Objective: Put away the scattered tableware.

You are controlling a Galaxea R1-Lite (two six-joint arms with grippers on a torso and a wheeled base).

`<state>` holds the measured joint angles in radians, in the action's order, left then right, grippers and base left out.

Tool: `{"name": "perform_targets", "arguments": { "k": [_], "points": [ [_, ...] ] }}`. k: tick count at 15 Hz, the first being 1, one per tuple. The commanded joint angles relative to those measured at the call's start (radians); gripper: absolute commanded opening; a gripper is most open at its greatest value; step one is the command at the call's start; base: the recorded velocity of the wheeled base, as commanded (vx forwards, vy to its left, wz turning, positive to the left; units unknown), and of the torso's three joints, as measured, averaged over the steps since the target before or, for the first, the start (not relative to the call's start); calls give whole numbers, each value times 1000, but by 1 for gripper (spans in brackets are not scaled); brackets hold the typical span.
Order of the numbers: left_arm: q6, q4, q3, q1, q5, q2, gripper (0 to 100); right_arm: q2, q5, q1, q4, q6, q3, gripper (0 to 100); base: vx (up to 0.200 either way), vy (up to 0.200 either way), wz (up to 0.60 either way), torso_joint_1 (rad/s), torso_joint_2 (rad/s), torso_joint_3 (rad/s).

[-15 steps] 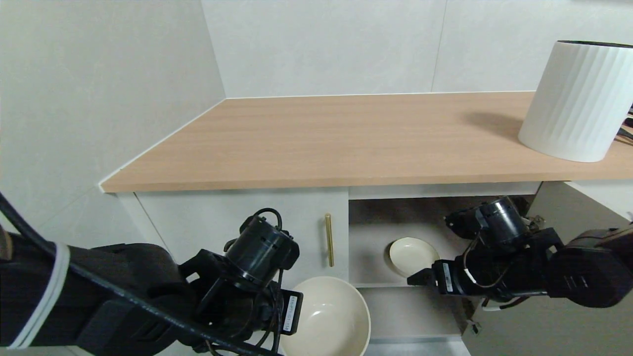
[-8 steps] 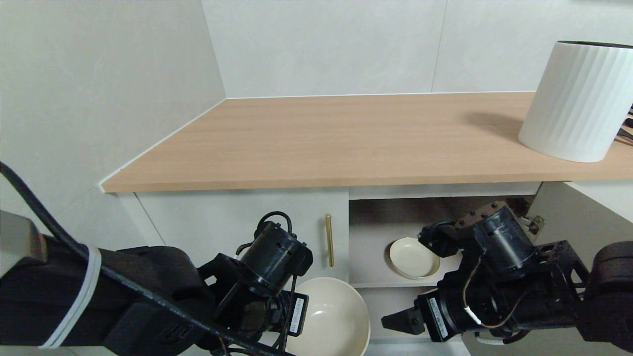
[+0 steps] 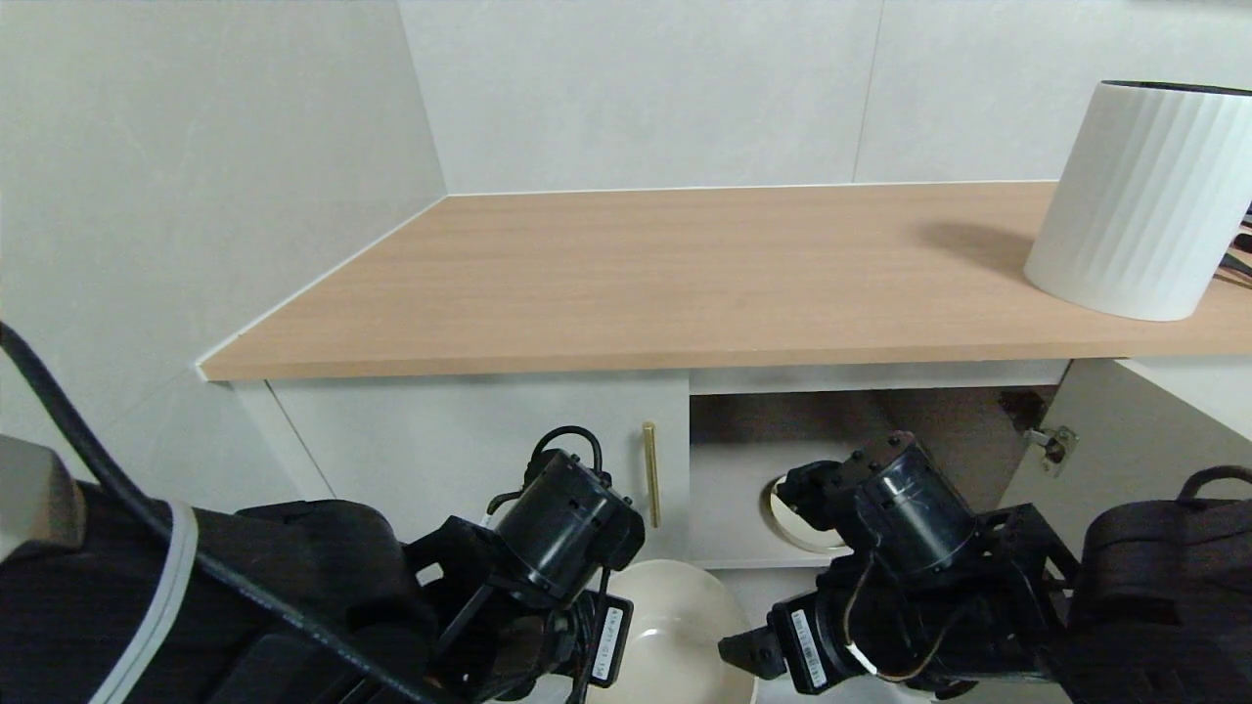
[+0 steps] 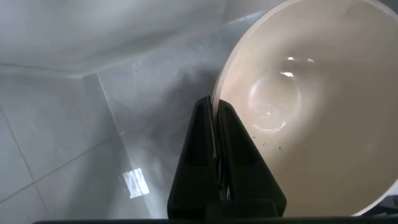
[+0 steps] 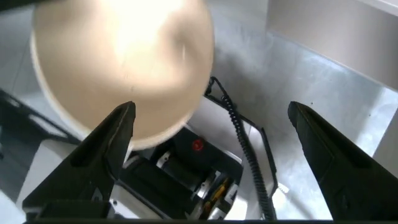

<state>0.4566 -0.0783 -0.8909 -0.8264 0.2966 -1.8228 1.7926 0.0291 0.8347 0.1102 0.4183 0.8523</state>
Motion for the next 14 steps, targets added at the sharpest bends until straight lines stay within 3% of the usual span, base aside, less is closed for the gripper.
{"name": "perform_targets", "arguments": {
  "k": [1,8,9,14],
  "points": [
    [1,0,3,-14,1,11,0,51,32,1,0,34,36,100,0,0,0,0,0,0],
    [1,-1,6,-23,1,20,0,119,100,0,13,60,62,100,0,0,0,0,0,0],
    [1,-1,7,-25,1,20,0,119,100,0,13,60,62,0,0,0,0,0,0,0],
    [1,-1,9,-30,1,17,0,119,98,0,14,60,60,0,0,0,0,0,0,0]
  ]
}}
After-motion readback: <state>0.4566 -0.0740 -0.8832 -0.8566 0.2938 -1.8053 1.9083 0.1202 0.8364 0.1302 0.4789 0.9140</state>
